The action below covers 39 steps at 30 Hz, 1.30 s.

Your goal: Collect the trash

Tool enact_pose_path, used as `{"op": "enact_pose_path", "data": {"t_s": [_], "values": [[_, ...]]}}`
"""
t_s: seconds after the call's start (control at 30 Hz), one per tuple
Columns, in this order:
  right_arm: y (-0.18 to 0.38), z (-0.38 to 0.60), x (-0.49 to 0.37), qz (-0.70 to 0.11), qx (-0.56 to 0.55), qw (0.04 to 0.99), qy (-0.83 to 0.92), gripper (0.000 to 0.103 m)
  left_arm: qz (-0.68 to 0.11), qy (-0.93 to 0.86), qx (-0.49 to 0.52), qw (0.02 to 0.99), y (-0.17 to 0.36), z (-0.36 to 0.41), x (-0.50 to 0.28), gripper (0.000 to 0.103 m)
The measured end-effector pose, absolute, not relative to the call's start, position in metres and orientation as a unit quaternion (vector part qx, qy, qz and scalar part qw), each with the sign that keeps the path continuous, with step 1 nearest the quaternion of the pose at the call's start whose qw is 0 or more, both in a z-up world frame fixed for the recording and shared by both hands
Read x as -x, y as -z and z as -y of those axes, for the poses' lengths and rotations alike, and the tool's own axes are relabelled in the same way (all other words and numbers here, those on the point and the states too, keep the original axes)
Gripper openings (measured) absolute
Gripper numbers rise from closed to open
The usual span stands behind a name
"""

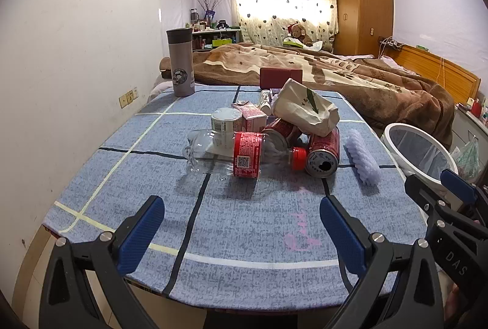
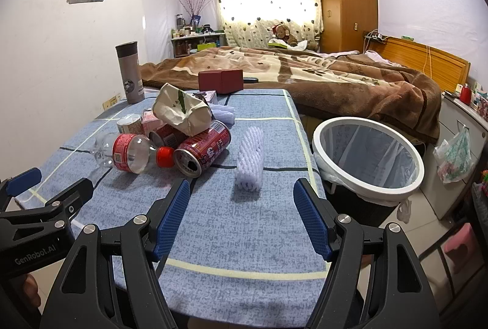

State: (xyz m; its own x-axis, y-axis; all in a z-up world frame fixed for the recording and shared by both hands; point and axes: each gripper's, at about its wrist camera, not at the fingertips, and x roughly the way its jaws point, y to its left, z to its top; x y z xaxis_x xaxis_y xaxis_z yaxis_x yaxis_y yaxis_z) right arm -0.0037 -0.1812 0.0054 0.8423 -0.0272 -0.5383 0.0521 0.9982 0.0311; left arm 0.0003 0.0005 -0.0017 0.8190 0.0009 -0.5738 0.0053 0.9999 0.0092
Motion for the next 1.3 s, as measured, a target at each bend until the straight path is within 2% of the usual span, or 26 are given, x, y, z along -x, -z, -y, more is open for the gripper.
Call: {"op": "enact_pose_path", "data": {"t_s": [1.3], "values": [[-0.0051, 0.1821, 0.0040, -0.280, -0.023, 0.959, 0.022, 0.072, -0.301, 0.001, 0.000, 0.954, 0.0007, -0.0026, 0.0045, 0.103]]}}
